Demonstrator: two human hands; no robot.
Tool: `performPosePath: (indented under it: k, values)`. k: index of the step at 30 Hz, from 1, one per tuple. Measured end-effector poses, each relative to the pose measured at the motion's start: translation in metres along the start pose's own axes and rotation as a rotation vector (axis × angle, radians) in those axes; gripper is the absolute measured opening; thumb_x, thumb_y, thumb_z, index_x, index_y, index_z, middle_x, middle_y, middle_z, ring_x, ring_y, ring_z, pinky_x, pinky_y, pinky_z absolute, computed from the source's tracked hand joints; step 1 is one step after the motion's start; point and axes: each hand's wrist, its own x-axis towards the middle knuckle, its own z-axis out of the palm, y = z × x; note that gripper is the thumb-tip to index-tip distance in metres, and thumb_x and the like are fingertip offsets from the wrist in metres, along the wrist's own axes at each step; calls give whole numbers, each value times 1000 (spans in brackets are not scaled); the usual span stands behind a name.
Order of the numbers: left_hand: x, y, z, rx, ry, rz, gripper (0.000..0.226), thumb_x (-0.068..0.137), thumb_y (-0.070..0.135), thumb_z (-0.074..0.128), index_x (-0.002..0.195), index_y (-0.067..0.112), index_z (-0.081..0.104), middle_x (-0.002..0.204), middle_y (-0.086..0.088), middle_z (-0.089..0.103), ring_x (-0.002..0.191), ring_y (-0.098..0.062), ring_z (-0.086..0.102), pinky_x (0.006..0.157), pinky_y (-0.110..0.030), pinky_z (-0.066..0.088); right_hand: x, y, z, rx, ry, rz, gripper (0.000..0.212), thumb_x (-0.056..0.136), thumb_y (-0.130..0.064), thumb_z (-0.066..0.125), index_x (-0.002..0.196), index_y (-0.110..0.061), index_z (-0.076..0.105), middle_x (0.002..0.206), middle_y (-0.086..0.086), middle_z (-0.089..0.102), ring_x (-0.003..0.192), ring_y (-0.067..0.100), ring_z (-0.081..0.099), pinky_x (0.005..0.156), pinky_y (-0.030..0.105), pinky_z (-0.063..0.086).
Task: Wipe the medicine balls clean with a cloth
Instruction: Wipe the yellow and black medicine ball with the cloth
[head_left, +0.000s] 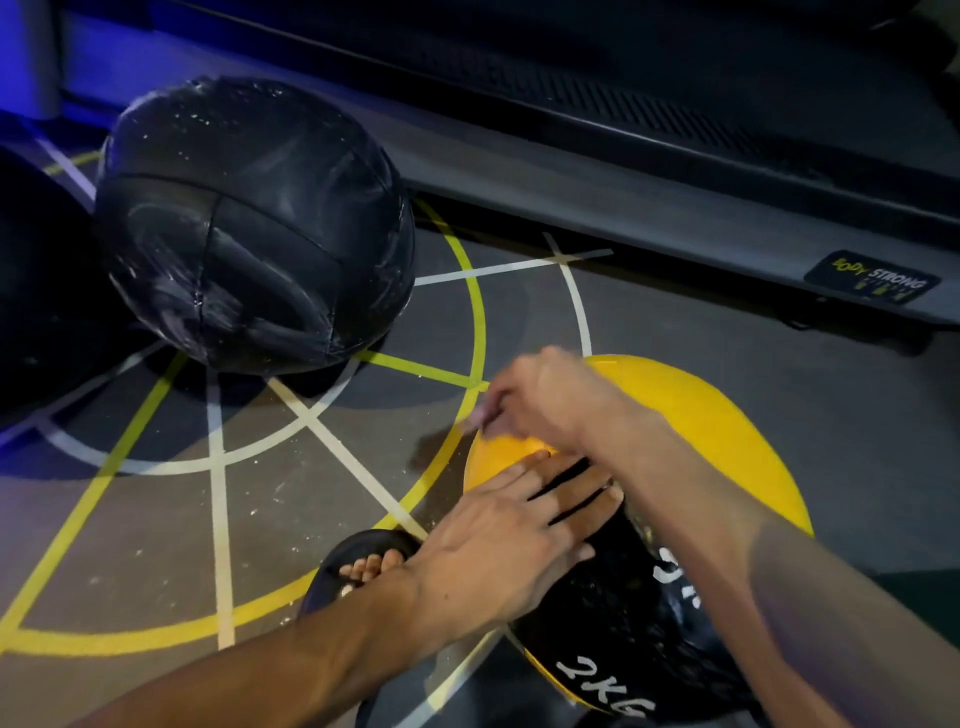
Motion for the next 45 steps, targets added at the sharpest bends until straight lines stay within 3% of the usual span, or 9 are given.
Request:
performPosePath:
  k: [3, 8, 14, 22, 27, 30, 34, 40, 45]
  values:
    - [-1, 0, 2, -50, 16, -19, 41, 107, 40, 45, 147, 28, 44, 151, 7, 50, 138, -25, 48, 111, -45, 43, 6, -17, 14, 5, -184, -134, 18, 87, -25, 68, 95, -37, 78, 95, -9, 76, 91, 14, 70, 83, 31, 57]
    - [-7, 1, -2, 67, 10, 15, 52, 110, 42, 37, 159, 24, 35, 167, 5, 29, 157, -22, 18, 128, -39, 20, 16, 34, -26, -4, 26, 225, 19, 90, -44, 72, 108, -40, 76, 105, -8, 74, 103, 17, 67, 92, 33, 55]
    - [-5, -1, -1, 10, 5, 25, 44, 108, 39, 45, 149, 24, 50, 155, 6, 48, 148, -23, 36, 119, -41, 34, 15, -19, 11, -13, -236, -79, 19, 85, -27, 73, 100, -38, 79, 92, -11, 76, 91, 11, 69, 83, 28, 57]
    - [-17, -8, 2, 53, -11, -2, 53, 110, 46, 35, 159, 28, 32, 169, 8, 23, 158, -18, 15, 127, -37, 23, -30, 72, -20, 91, 251, 132, 28, 98, -18, 54, 112, -29, 76, 116, 3, 74, 109, 27, 65, 86, 29, 45]
    - [-13, -20, -10, -57, 11, -47, 51, 106, 49, 46, 153, 29, 47, 164, 11, 36, 154, -13, 28, 117, -39, 41, -138, 140, 14, 304, 528, 440, 25, 98, -19, 60, 115, -27, 76, 109, 5, 77, 105, 29, 70, 81, 32, 47]
    - [-6, -16, -29, -121, 68, -48, 46, 100, 53, 55, 140, 32, 63, 152, 14, 52, 142, -11, 46, 107, -37, 50, -176, 138, 53, 393, 694, 470, 27, 99, -21, 62, 122, -28, 73, 112, -6, 76, 104, 12, 70, 80, 21, 45]
    - [16, -13, -48, -124, 62, -66, 55, 97, 69, 47, 136, 33, 63, 141, 12, 56, 127, -16, 51, 99, -35, 51, -175, 127, 82, 442, 864, 515, 28, 99, -21, 61, 124, -31, 71, 103, -4, 78, 87, 15, 71, 69, 23, 45]
    - [62, -16, -63, -23, -292, -61, 99, 76, 95, 40, 160, 50, 16, 167, 19, 14, 150, -13, 16, 114, -43, 36, -185, 106, 92, 524, 954, 440, 30, 100, -24, 59, 127, -33, 69, 87, -12, 76, 61, 4, 65, 57, 24, 50]
    - [67, -21, -62, -65, -305, -95, 105, 65, 101, 39, 157, 54, 15, 164, 25, 11, 149, -9, 14, 111, -45, 44, -220, 124, 125, 701, 932, 783, 30, 103, -23, 54, 124, -37, 70, 89, -24, 70, 77, -17, 61, 62, 6, 45]
